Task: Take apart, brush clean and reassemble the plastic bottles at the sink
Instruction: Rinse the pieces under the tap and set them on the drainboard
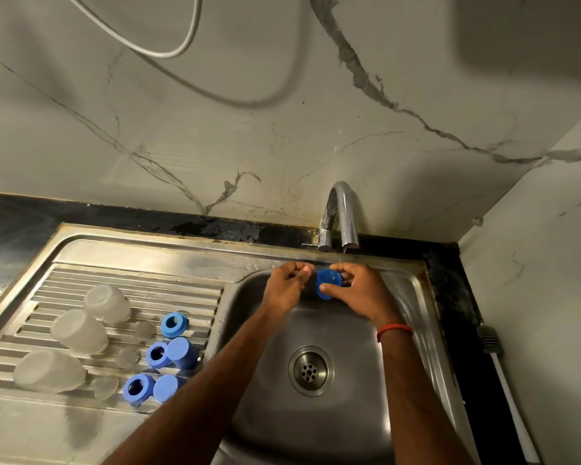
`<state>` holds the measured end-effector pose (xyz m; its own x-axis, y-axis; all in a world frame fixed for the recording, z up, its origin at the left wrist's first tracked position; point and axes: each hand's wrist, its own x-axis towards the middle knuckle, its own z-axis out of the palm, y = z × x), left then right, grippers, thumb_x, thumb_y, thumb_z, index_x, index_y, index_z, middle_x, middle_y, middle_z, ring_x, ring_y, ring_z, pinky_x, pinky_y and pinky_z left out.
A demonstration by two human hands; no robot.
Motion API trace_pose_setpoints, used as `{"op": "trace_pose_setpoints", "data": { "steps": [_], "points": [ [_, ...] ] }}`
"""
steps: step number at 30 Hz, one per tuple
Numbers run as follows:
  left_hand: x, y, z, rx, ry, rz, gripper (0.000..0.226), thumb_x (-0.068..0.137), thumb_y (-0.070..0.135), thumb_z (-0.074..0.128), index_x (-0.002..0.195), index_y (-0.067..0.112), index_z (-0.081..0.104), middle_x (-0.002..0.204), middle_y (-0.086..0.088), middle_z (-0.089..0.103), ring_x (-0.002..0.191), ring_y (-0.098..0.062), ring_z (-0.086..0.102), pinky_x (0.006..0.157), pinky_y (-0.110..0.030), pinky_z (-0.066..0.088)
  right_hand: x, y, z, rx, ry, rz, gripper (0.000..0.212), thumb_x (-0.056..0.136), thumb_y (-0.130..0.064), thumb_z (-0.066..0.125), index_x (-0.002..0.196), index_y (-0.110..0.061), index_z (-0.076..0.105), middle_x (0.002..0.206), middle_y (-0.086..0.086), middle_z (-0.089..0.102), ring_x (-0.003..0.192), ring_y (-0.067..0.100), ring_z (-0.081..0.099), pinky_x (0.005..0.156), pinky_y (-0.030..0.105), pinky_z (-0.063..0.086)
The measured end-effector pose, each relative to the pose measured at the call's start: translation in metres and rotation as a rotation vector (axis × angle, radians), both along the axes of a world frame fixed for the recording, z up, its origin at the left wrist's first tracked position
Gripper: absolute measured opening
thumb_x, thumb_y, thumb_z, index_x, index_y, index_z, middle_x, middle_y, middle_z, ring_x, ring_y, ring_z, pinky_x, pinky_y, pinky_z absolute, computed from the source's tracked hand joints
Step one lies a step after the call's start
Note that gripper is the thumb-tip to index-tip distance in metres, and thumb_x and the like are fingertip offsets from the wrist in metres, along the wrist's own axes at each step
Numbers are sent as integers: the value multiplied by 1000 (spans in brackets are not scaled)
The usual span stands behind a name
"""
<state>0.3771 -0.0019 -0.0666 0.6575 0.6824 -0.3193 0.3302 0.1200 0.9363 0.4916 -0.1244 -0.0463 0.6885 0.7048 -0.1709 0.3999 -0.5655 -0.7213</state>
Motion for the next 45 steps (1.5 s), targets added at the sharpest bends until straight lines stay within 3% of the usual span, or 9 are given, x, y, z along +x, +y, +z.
{"op": "trace_pose_setpoints", "data": {
  "steps": [4, 10, 14, 18, 23, 27, 32, 39, 45],
  "points": [
    [-12, -3, 4, 62, -44, -201, 26, 104, 15, 53, 127, 15, 65, 106, 3, 68, 83, 1, 66, 67, -15, 54, -4, 1, 0, -1, 150, -13, 33, 93, -31, 68, 120, -12, 69, 109, 10, 71, 95, 21, 67, 82, 40, 60],
    [-22, -18, 6, -40, 51, -334, 24, 105, 21, 53, 102, 3, 69, 87, -14, 74, 60, -9, 66, 52, -14, 47, -22, 1, 11, -68, 237, -64, 24, 102, -34, 52, 106, -14, 65, 99, 9, 62, 74, 30, 69, 55, 36, 60],
    [-31, -26, 8, 22, 87, -349, 32, 106, 25, 52, 104, -2, 70, 96, -20, 75, 66, -11, 68, 53, -12, 47, -30, 1, 18, -163, 138, -9, 24, 99, -40, 56, 101, -18, 64, 91, 8, 66, 62, 28, 71, 64, 43, 63],
    [-43, -24, 9, 143, 87, -378, 26, 102, 26, 59, 94, 7, 74, 89, -10, 76, 78, -19, 71, 78, -29, 59, -41, -1, 33, -153, 120, 43, 18, 97, -33, 62, 109, -21, 68, 98, 1, 65, 71, 19, 68, 55, 22, 55],
    [-65, -14, 23, 464, 112, -398, 12, 94, 29, 68, 97, 18, 75, 92, 2, 75, 87, -11, 70, 91, -38, 57, -60, 5, 44, -104, 49, 114, 33, 98, -29, 60, 129, -20, 61, 124, 8, 61, 98, 21, 62, 62, 20, 52],
    [-85, 2, 37, 720, 136, -358, 14, 94, 36, 66, 101, 26, 72, 91, 8, 72, 82, -5, 66, 85, -37, 57, -73, 17, 48, -114, -10, 142, 29, 100, -42, 52, 122, -23, 52, 111, 4, 56, 91, 23, 62, 68, 31, 56],
    [-125, 35, 54, 1024, 220, -320, 24, 99, 40, 56, 106, 23, 71, 93, 2, 71, 84, -15, 63, 80, -40, 56, -102, 46, 51, -23, 10, 245, 25, 91, -43, 67, 104, -24, 56, 100, -1, 59, 89, 22, 62, 77, 40, 57],
    [-178, 95, 60, 1106, 275, -236, 28, 102, 40, 53, 120, 25, 69, 114, 0, 70, 106, -22, 58, 87, -42, 53, -153, 109, 51, -15, -25, 405, 18, 99, -27, 59, 114, -23, 68, 118, 3, 63, 107, 19, 59, 94, 37, 52],
    [-205, 131, 59, 1081, 300, -207, 27, 103, 35, 52, 122, 23, 68, 122, -1, 68, 114, -21, 55, 91, -39, 50, -184, 145, 35, -93, -81, 410, 43, 90, -20, 71, 130, -28, 57, 131, -1, 60, 116, 18, 57, 99, 32, 47]
  ]
}}
